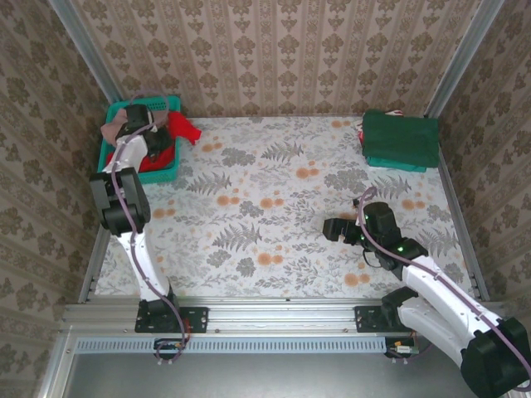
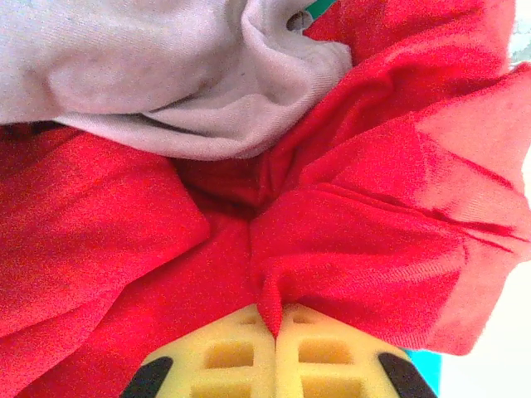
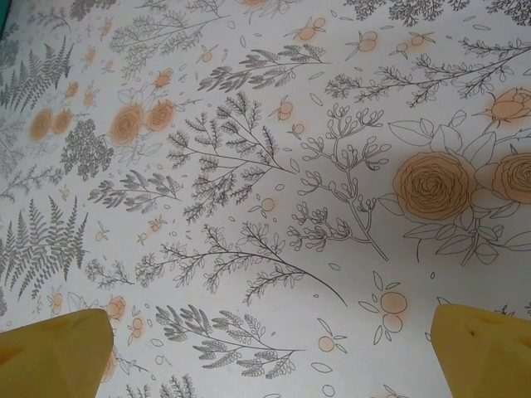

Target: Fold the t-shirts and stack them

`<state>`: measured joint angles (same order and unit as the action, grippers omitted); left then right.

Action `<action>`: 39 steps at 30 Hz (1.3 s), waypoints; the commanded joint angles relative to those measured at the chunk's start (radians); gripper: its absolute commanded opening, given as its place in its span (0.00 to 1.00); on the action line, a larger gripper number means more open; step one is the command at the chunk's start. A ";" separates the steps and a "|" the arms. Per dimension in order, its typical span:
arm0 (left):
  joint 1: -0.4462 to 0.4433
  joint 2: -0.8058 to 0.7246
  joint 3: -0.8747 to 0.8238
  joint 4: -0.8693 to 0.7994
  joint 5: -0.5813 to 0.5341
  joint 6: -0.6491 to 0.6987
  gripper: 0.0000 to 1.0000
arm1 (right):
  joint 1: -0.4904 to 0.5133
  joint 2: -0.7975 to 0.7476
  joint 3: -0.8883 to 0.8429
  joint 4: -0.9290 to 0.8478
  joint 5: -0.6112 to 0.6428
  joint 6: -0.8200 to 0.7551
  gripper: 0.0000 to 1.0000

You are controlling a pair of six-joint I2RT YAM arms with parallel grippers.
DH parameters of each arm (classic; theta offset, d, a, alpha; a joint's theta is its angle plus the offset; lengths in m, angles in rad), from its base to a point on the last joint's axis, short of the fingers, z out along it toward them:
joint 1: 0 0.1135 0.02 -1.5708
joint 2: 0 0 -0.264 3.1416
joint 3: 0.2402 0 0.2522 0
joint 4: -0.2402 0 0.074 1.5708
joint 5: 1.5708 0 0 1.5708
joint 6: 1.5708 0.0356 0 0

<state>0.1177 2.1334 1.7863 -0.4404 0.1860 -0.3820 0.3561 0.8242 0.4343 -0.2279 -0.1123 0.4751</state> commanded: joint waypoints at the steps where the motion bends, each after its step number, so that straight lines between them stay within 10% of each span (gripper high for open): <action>1: -0.011 -0.161 0.092 -0.077 -0.014 0.018 0.00 | -0.003 -0.034 0.013 -0.021 -0.003 0.011 1.00; 12: -0.237 -0.583 0.243 -0.126 -0.160 0.098 0.00 | -0.001 -0.107 0.066 0.108 0.024 0.088 1.00; 20: -0.602 -0.751 0.213 0.082 -0.164 0.181 0.00 | 0.000 -0.067 0.175 0.109 -0.100 0.077 1.00; 28: -0.630 -0.786 -0.046 0.170 -0.312 0.067 0.00 | 0.003 -0.092 0.133 0.146 -0.170 0.063 1.00; 31: -0.547 -0.811 -0.342 0.257 -0.303 -0.059 0.28 | 0.004 -0.076 0.112 0.115 -0.120 0.069 1.00; 33: -0.503 -0.791 -0.478 0.227 -0.298 -0.132 0.63 | 0.006 -0.049 0.111 0.070 -0.079 0.073 0.99; 39: -0.470 -0.769 -0.724 0.166 -0.327 -0.143 0.74 | 0.030 0.046 0.119 -0.020 -0.061 0.056 0.89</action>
<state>-0.3496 1.4281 1.0821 -0.2657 -0.1024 -0.4847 0.3683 0.8486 0.5606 -0.1764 -0.2047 0.5426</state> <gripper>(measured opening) 0.731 0.893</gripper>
